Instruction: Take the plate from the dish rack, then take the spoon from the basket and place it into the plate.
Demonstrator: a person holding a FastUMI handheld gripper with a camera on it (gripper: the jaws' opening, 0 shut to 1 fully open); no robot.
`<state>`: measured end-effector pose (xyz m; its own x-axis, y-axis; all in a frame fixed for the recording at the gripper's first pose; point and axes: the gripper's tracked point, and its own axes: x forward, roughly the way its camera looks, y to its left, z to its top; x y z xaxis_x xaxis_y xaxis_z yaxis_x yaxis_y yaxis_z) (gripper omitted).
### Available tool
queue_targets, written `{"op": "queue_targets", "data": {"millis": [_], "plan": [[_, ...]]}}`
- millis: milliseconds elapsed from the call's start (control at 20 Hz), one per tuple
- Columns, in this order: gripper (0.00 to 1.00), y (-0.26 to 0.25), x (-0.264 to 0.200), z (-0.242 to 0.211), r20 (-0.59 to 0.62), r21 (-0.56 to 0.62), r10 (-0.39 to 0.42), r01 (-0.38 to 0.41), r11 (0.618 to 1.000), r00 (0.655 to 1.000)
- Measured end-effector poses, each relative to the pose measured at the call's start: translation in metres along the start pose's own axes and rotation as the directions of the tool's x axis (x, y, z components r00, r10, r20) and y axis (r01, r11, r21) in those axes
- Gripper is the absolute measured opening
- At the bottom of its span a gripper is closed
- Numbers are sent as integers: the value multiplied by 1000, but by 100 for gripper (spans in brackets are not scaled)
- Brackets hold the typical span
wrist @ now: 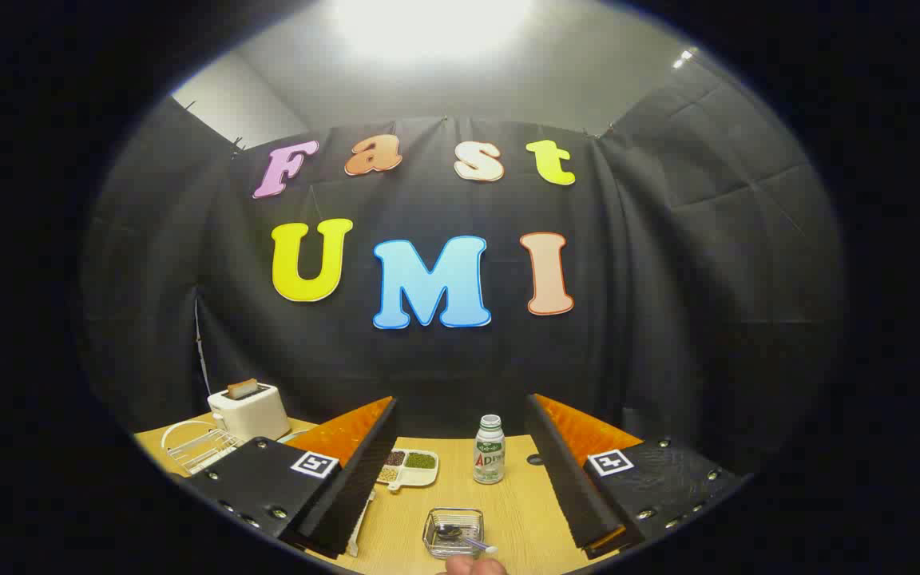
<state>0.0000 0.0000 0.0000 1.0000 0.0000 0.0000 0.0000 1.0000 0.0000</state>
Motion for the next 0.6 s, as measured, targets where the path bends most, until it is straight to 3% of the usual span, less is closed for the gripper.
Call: {"op": "queue_targets", "data": {"millis": [600], "plan": [[98,39,-1,15,-24,39,-37,38,999,999]]}}
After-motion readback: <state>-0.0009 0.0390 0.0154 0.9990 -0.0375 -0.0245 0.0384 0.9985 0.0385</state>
